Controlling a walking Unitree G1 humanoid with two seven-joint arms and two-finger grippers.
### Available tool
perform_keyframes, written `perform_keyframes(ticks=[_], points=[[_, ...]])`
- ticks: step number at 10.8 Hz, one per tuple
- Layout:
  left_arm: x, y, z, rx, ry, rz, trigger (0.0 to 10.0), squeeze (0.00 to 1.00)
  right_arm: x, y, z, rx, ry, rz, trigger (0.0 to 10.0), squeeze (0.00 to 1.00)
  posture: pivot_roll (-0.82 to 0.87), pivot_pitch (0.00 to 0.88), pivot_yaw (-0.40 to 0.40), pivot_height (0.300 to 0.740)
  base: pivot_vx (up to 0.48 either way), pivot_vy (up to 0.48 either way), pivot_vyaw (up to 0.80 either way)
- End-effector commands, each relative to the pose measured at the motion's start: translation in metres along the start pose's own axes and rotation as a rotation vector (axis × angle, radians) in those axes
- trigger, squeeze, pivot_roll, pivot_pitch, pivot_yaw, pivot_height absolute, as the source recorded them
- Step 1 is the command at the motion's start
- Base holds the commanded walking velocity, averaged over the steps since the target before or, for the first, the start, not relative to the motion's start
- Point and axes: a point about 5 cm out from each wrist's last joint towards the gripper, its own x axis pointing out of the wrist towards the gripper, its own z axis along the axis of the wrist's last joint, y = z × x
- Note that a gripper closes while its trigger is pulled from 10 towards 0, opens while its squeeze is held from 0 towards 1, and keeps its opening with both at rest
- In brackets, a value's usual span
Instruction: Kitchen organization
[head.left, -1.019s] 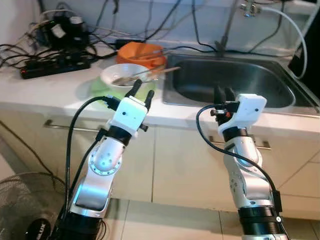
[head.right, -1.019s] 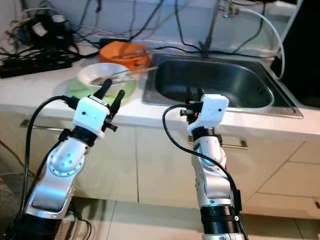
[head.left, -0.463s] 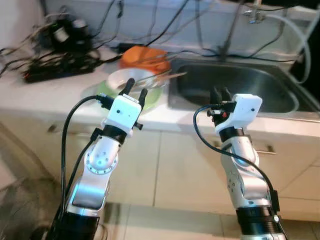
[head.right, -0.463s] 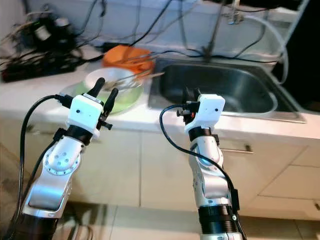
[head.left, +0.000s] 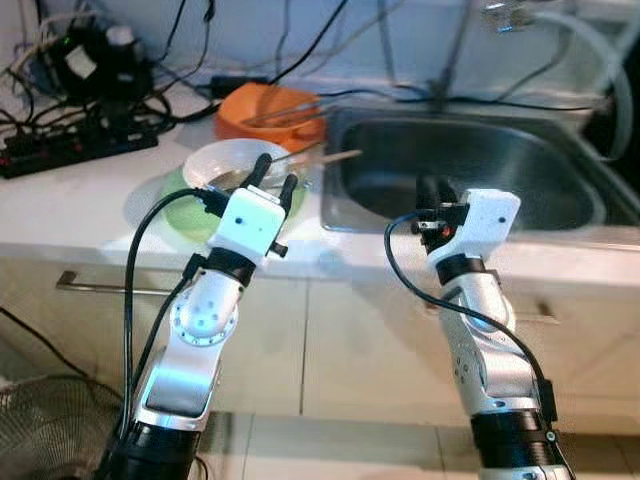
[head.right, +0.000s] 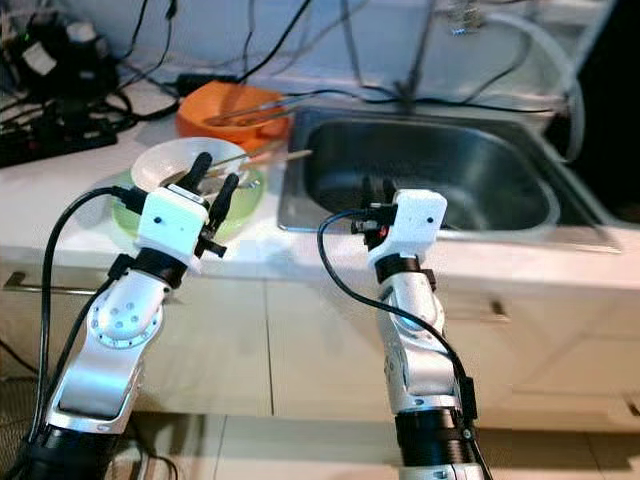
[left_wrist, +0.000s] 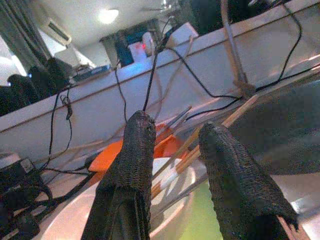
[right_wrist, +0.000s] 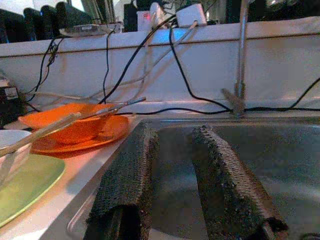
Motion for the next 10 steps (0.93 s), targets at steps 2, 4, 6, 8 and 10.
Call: perform_keyframes(ticks=[2,4,6,8,10], points=[[0.0018,0.0,0.0043,-0.001,-0.016,-0.002,10.0,0.0,0.0016,0.0006,0.0024,0.006,-0.008,0.003,10.0,0.0,0.2,0.0,-0.042,0.74,0.326,0.0,0.0],[0.0027,0.0002,0.0062,-0.002,-0.024,0.0,10.0,0.0,0.0017,0.0007,0.0026,-0.003,-0.009,0.005,10.0,0.0,0.2,0.001,-0.044,0.74,0.347,0.0,0.0],[0.0033,0.0004,0.007,-0.001,-0.03,0.003,10.0,0.0,0.0021,0.0013,0.0026,-0.008,-0.011,0.011,10.0,0.0,0.2,0.001,-0.044,0.74,0.362,0.0,0.0],[0.0036,0.0005,0.0081,0.0,-0.037,0.003,10.0,0.0,0.0021,0.0026,0.0026,-0.011,-0.013,0.019,10.0,0.0,0.2,0.0,-0.045,0.74,0.369,0.0,0.0],[0.0037,0.0003,0.0101,-0.002,-0.046,0.002,10.0,0.0,0.0018,0.003,0.0022,-0.003,-0.012,0.018,10.0,0.0,0.2,0.001,-0.045,0.74,0.369,0.0,0.0]])
